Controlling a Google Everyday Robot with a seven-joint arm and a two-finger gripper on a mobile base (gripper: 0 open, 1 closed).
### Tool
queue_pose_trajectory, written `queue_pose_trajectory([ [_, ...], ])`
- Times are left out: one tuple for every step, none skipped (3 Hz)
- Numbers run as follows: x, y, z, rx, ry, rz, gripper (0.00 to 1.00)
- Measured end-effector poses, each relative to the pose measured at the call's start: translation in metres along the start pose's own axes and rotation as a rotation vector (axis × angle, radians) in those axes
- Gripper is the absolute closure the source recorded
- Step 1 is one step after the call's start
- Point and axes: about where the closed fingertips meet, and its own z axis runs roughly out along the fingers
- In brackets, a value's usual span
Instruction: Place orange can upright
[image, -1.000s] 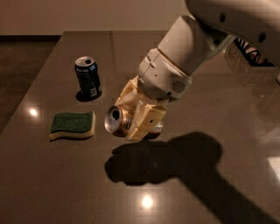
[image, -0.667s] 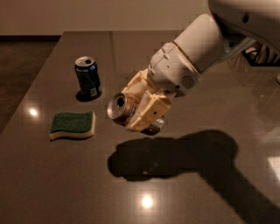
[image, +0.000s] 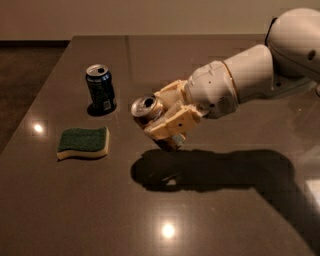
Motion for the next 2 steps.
queue_pose_trajectory([
  [0.013, -0.011, -0.006, 0.051, -0.062, 0.019, 1.0],
  [0.027, -0.02, -0.01, 0.071, -0.144, 0.043, 1.0],
])
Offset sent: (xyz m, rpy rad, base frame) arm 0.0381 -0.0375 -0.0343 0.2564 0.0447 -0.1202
